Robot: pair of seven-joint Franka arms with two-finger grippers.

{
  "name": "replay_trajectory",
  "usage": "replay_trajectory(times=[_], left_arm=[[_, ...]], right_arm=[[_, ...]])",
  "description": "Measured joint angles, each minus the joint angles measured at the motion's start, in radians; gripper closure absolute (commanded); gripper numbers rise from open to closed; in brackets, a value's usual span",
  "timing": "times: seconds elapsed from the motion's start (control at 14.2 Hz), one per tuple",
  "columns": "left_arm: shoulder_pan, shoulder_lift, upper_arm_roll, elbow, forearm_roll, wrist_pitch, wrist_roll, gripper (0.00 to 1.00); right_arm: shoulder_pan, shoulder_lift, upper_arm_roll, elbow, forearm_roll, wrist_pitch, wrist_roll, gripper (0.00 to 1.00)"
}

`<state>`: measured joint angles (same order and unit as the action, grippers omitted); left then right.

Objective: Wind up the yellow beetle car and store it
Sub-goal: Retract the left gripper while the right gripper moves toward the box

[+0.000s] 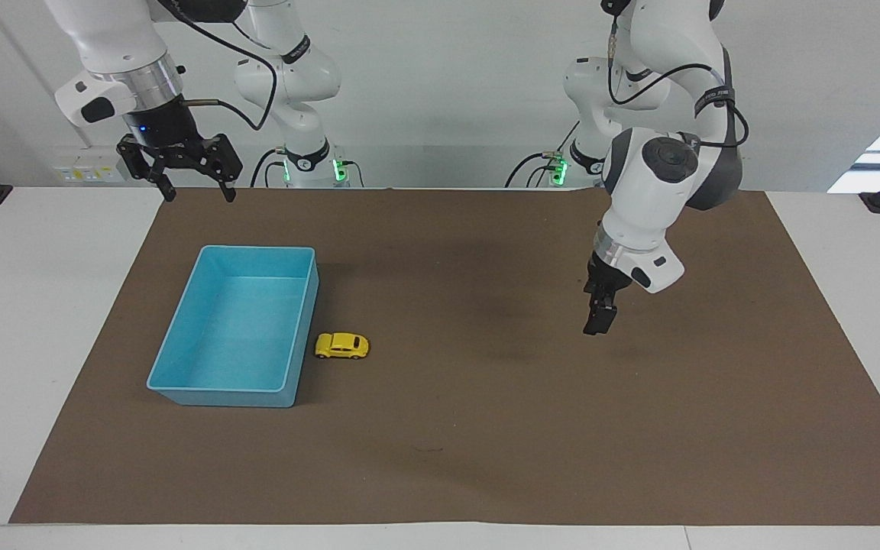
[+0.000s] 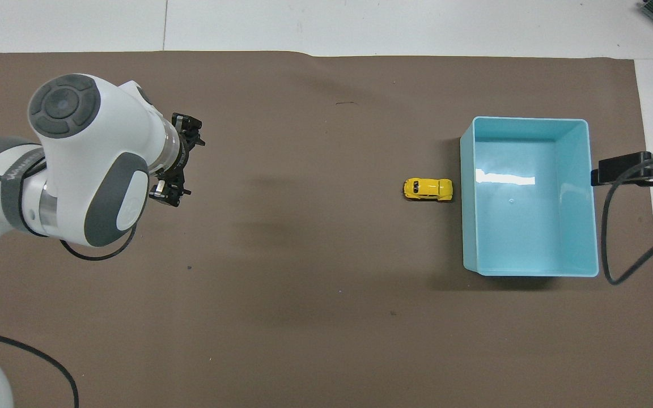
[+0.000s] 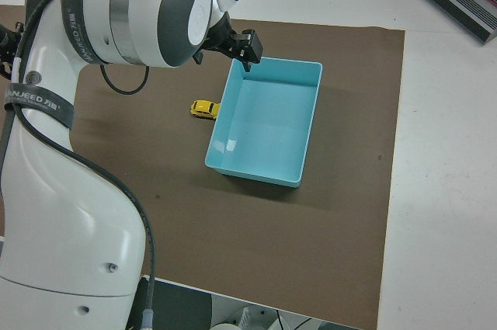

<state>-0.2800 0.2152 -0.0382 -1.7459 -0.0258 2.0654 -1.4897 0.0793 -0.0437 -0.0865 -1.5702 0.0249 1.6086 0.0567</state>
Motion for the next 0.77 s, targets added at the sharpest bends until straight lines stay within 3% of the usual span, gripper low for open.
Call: replay_trajectory(times=[0.35, 0.77], left_arm=[[0.033, -0.050, 0.001, 0.000, 0.000, -0.026, 0.401, 0.00], [0.091, -0.102, 0.002, -0.003, 0.000, -0.177, 0.908, 0.00]], right_arm=[[0.006, 0.000, 0.005, 0.000, 0.002, -0.001, 0.000, 0.00], [0.009, 0.000, 0.012, 0.000, 0.038, 0.000, -0.018, 0.00]])
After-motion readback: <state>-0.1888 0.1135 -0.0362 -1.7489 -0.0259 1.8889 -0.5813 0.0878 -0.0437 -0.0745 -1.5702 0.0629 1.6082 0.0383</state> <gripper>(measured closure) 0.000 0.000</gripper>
